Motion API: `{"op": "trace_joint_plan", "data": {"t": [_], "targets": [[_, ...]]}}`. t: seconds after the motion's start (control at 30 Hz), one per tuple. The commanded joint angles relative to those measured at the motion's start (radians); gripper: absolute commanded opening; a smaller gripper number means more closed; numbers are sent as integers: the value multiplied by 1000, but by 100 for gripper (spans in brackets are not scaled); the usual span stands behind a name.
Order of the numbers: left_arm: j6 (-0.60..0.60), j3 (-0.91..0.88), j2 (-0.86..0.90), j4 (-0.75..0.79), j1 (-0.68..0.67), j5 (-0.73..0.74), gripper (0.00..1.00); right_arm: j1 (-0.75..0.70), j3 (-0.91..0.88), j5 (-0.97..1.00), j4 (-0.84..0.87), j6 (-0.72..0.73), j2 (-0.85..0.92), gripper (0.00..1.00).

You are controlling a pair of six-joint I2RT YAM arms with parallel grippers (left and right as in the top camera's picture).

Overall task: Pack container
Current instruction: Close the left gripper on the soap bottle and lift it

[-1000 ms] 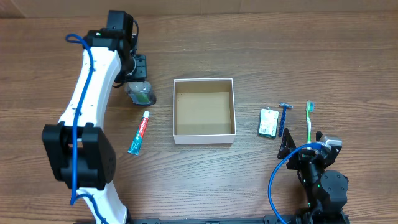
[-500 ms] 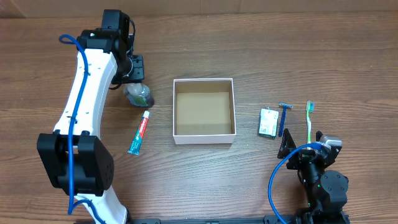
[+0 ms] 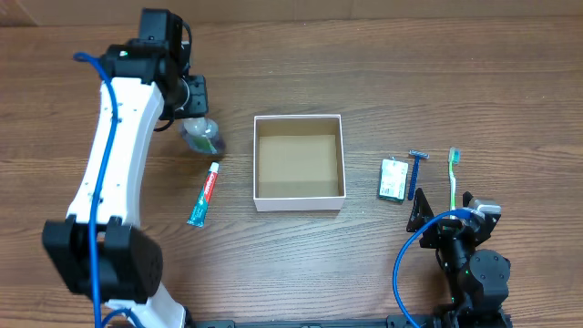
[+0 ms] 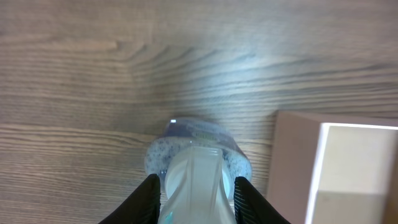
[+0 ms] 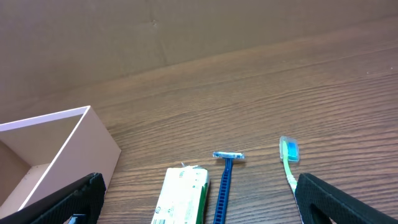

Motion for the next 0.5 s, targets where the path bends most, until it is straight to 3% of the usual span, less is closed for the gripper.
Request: {"op": "trace_joint_plan", "data": {"t": [0.0,0.27,0.47], "targets": [[-15,55,-123,2,4,77,33,-4,-2,6,6,-1,-5,100],[-116,55,-256,-1,-12,146,27,-4,-2,6,6,-1,-5,100],[-182,92,-312,-10,-119,145,25,-4,-2,6,6,-1,-5,100]]}}
